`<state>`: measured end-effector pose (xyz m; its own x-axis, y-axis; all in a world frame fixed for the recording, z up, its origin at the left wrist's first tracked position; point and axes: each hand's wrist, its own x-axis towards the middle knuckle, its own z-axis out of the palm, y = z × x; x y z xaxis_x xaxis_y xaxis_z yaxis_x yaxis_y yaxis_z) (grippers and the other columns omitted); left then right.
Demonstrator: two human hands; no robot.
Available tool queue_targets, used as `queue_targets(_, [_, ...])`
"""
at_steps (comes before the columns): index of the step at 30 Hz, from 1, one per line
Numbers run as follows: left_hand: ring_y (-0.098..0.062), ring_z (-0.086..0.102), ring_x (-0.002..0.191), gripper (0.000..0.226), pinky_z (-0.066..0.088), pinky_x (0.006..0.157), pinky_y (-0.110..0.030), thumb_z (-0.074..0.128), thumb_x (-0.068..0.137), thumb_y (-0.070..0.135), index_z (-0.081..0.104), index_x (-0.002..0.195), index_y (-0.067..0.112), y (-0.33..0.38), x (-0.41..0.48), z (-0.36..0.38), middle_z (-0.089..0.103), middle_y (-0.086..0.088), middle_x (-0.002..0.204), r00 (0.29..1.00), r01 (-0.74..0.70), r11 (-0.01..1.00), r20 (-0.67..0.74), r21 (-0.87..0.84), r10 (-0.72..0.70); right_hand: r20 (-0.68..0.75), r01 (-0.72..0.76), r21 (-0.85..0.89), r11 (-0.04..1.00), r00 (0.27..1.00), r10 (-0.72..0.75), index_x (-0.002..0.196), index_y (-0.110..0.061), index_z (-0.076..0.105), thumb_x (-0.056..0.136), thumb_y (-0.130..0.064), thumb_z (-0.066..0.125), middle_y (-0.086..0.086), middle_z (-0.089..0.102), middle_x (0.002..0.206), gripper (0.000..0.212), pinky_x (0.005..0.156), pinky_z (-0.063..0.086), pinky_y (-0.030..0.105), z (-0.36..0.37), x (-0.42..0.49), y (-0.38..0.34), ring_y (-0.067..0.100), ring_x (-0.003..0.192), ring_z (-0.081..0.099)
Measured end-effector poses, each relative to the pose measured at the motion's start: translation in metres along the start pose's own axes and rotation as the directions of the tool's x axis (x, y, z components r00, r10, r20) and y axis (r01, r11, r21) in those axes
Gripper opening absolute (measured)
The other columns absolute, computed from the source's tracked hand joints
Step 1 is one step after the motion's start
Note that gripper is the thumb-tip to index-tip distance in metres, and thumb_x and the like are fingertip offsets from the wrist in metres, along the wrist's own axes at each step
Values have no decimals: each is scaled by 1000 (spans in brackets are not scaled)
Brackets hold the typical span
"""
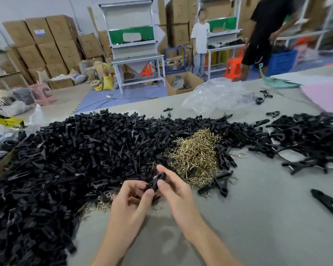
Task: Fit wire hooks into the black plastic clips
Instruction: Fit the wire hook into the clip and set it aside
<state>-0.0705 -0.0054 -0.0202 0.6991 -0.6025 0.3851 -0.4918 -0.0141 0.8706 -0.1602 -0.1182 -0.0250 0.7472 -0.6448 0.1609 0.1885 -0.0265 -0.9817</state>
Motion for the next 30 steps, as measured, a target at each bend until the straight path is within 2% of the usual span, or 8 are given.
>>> queue_targets(4, [-11,64,82,16,44,67,-12,66,86,45,60,78,32,23,0,31,64,13,102,962,-217,966,197,143,187,-30,46,65,997,999,-45,120,-48,68,90,-25,63,5,67,107,38,90,56,34,-50,-11,-17,14,96,62])
queue_targets(7, [-8,63,92,14,43,74,-10,61,87,45,61,81,32,50,9,76,59,18,104,925,-299,944,285,136,252,-106,81,172,982,992,-63,123,-37,68,91,-19,68,-1,67,100,37,74,54,24,-95,-18,-37,9,84,63])
queue_targets(9, [-3,60,95,20,45,77,-13,61,89,45,62,84,25,73,20,117,57,19,101,920,-307,942,298,138,256,-211,102,253,962,976,-49,138,-32,58,93,-21,71,1,70,106,48,83,55,26,-128,-21,-49,12,93,67])
queue_targets(13, [0,61,94,25,53,88,-31,58,96,42,66,111,24,147,65,217,59,10,114,897,-321,940,356,115,262,-459,187,404,895,888,22,146,-22,43,102,-25,56,6,72,110,46,81,55,35,-192,-30,-73,20,94,70])
queue_targets(16, [-21,47,133,53,36,113,-38,51,100,45,48,144,14,208,98,280,50,-7,146,838,-329,931,503,158,211,-584,173,368,913,808,82,141,-27,49,103,-26,53,5,69,122,38,76,55,32,-228,-45,-88,18,91,73])
queue_targets(19, [-22,36,142,56,28,114,-32,47,103,41,39,149,11,224,101,308,43,-9,153,790,-361,912,583,194,189,-618,134,302,944,782,87,134,-32,52,101,-26,55,4,69,124,33,75,55,29,-250,-57,-98,19,94,74])
queue_targets(24, [-18,46,130,43,36,109,-32,48,101,38,49,141,21,163,67,267,47,-1,142,800,-403,880,565,253,204,-616,113,246,963,785,66,125,-29,58,103,-17,50,5,71,115,27,73,57,27,-250,-63,-98,19,86,72])
queue_targets(30, [-32,44,132,43,37,110,-46,55,99,29,53,139,14,37,31,108,47,-8,145,967,-169,661,254,732,-35,-401,10,115,993,915,37,120,-29,59,102,-12,51,-3,68,99,26,67,54,21,-182,-45,-68,8,74,67])
